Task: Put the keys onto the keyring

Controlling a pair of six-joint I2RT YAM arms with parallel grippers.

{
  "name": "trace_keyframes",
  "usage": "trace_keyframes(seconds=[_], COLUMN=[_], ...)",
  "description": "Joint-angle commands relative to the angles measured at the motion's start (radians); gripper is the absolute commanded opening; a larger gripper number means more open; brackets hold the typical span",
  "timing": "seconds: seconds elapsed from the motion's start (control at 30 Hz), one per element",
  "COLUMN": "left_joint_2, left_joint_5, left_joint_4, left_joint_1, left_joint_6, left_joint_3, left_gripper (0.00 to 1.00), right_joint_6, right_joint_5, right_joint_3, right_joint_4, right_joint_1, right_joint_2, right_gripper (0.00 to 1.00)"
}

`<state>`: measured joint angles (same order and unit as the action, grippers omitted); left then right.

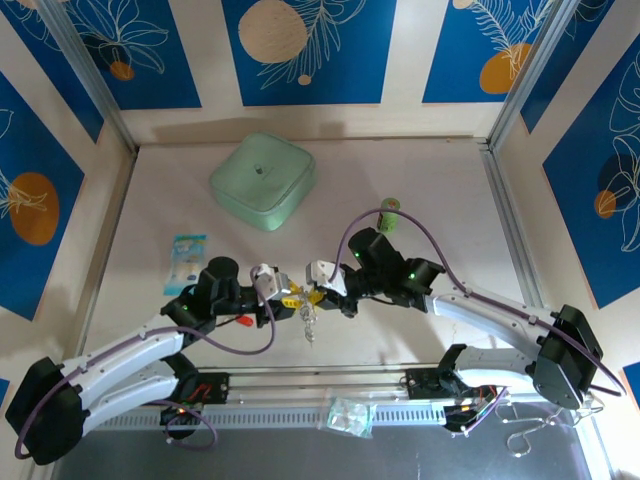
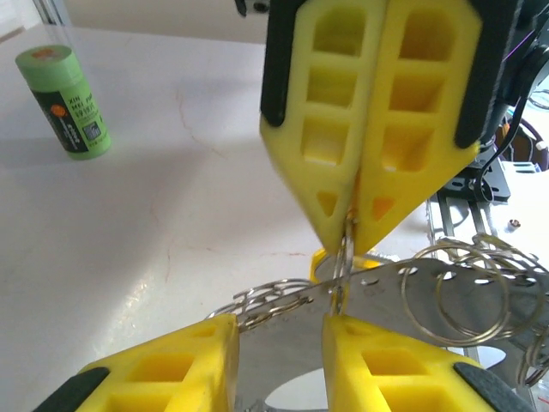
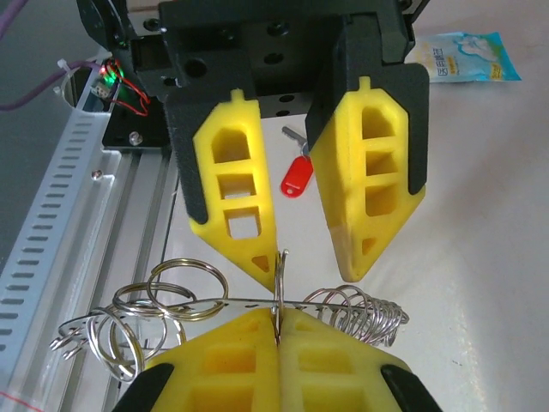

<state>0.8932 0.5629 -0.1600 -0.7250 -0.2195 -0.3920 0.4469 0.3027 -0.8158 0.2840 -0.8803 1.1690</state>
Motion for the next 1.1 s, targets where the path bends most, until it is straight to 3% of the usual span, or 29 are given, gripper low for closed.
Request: trace_keyframes(seconds=[0.0,0.57,0.83,1.07], left_joint_2=[-0.001,0.023,-0.017,-0.026], left_joint_5=[-0.013,0.067,-0.013,0.074], left_joint_4=[0.042,0.095,0.2,0.21], left_joint_1=[-0.009,-0.011,-0.011,-0.011], left_joint_6=[-0.031,-0.064,-0.128,-0.153], left_joint_3=[-0.039,-0.071,-0.089,-0.095], left_gripper=[0.29,0.33,0.36,0.39], right_joint_6=[0.038,0.072,0.08,0.076], right_joint_5=[-0.005,-0.118,-0.138,-0.156], right_joint_3=[-0.032,-0.123,-0.102,-0.112], right_joint_4=[0.055,0.132,0.136,0.135], right_joint_1=[-0.011,-0.058,-0.052,-0.062], right_joint_2=[0.013,0.073,0.043,0.063], right_gripper=[0.0,0.0,0.0,0.0])
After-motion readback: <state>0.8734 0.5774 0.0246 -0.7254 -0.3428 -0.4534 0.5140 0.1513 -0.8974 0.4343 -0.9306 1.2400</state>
